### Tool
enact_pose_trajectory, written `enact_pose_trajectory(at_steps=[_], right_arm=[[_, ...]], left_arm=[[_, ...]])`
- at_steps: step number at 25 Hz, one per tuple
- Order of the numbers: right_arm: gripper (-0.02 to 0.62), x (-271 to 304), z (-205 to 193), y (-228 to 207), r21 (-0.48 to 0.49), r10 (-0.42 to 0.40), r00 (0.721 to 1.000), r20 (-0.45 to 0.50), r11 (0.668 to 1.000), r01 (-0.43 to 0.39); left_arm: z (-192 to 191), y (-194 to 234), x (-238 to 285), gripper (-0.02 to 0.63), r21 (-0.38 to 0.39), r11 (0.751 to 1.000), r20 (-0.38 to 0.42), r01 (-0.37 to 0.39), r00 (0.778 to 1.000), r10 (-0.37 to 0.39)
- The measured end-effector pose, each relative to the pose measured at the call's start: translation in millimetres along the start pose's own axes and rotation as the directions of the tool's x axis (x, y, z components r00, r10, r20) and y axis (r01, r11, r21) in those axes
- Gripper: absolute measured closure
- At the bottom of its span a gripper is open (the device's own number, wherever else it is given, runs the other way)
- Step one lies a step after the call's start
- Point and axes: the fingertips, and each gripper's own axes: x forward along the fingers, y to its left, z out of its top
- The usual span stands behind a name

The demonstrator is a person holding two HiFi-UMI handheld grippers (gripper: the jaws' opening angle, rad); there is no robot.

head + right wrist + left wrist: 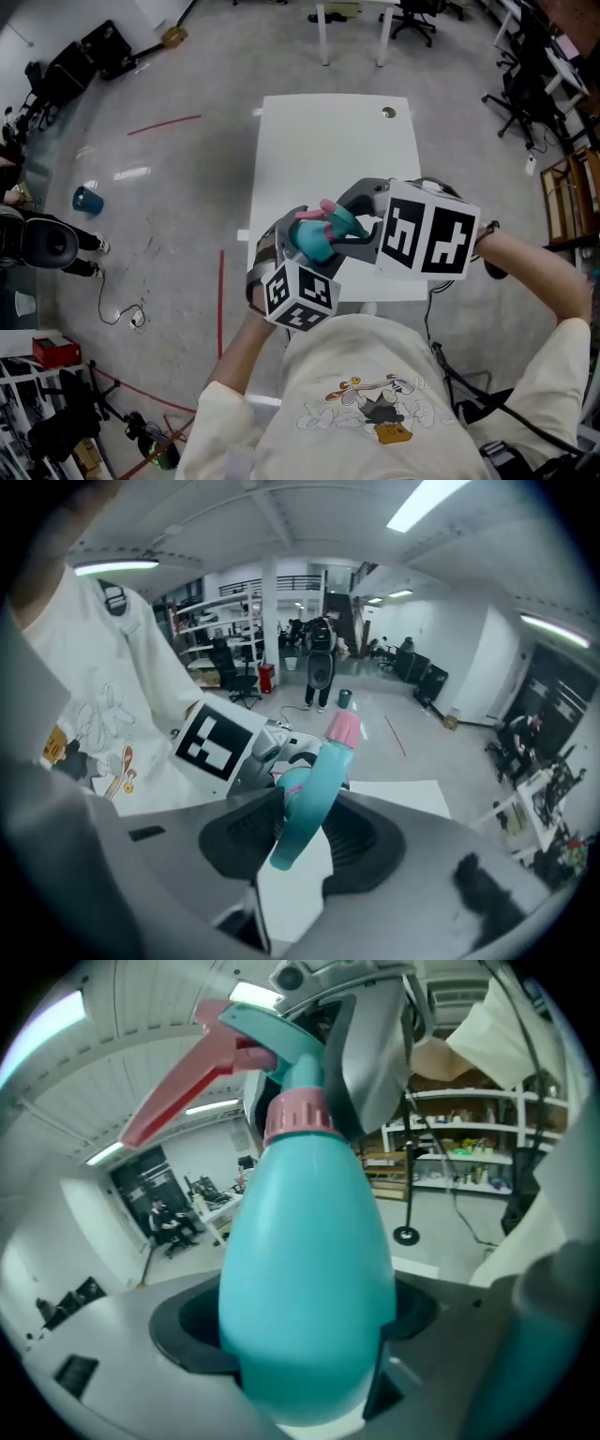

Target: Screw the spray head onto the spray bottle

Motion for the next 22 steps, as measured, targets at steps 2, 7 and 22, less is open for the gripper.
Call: enact_pose_trajectory(at_steps=[2, 7, 22], right_arm=[[0.466, 2.7, -3.7, -6.2, 0.072, -0.019, 1.0, -0.008, 0.997, 0.019], [0.466, 10.6, -10.9, -8.9, 0.225, -0.046, 0.999, -0.003, 0.973, 0.045], [0.466, 35.6, -44.7, -17.5, 0.296, -0.015, 0.998, -0.059, 0.955, 0.032]], left_arm=[[-1.7, 9.8, 5.4, 0.175, -0.001, 0.994, -0.013, -0.105, 0.994, 0.105], [-10.8, 23.6, 6.5, 0.175, 0.043, 0.954, -0.041, -0.296, 0.954, 0.298], [-34.1, -9.2, 37.3, 0.173, -0.015, 0.995, -0.027, -0.097, 0.995, 0.097]])
